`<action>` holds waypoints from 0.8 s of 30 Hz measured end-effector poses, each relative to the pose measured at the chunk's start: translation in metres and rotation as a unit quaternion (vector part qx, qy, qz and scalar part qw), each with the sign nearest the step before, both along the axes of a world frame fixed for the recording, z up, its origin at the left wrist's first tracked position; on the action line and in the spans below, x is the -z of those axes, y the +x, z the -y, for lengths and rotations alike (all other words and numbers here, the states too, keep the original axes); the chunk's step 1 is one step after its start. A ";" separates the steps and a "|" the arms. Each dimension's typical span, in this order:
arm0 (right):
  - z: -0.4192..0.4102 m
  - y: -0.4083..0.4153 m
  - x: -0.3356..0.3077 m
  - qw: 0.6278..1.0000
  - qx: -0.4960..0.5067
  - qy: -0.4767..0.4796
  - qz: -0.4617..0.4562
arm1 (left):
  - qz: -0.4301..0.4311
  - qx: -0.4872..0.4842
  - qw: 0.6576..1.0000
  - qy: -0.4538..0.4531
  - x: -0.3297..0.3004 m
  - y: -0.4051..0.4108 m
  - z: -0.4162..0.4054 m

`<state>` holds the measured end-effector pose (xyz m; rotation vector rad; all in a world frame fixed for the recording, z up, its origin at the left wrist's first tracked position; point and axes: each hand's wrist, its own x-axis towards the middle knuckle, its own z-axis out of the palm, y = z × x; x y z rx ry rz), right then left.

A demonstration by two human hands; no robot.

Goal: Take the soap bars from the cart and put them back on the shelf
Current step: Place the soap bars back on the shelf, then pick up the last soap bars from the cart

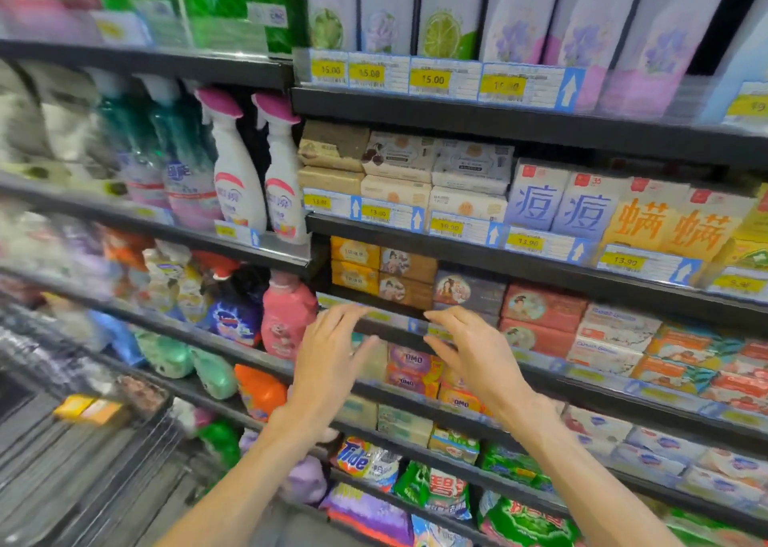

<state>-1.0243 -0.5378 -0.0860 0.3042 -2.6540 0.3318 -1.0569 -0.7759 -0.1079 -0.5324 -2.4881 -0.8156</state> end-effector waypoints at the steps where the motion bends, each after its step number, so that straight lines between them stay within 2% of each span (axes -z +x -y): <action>1: 0.015 -0.006 0.002 1.000 -0.026 0.009 0.013 | -0.004 -0.020 1.000 -0.016 0.005 0.007 0.018; 7: 0.121 -0.028 0.017 0.978 -0.200 0.013 0.059 | 0.043 -0.179 0.978 -0.098 0.022 0.077 0.137; 13: 0.255 -0.026 0.020 0.934 -0.345 0.056 0.080 | 0.111 -0.306 0.940 -0.098 0.023 0.157 0.247; 19: 0.396 0.004 0.008 0.884 -0.452 0.087 0.087 | 0.116 -0.378 0.912 -0.109 0.024 0.230 0.354; 24: 0.524 0.029 0.009 0.851 -0.504 0.127 0.078 | 0.132 -0.418 0.892 -0.106 0.024 0.275 0.457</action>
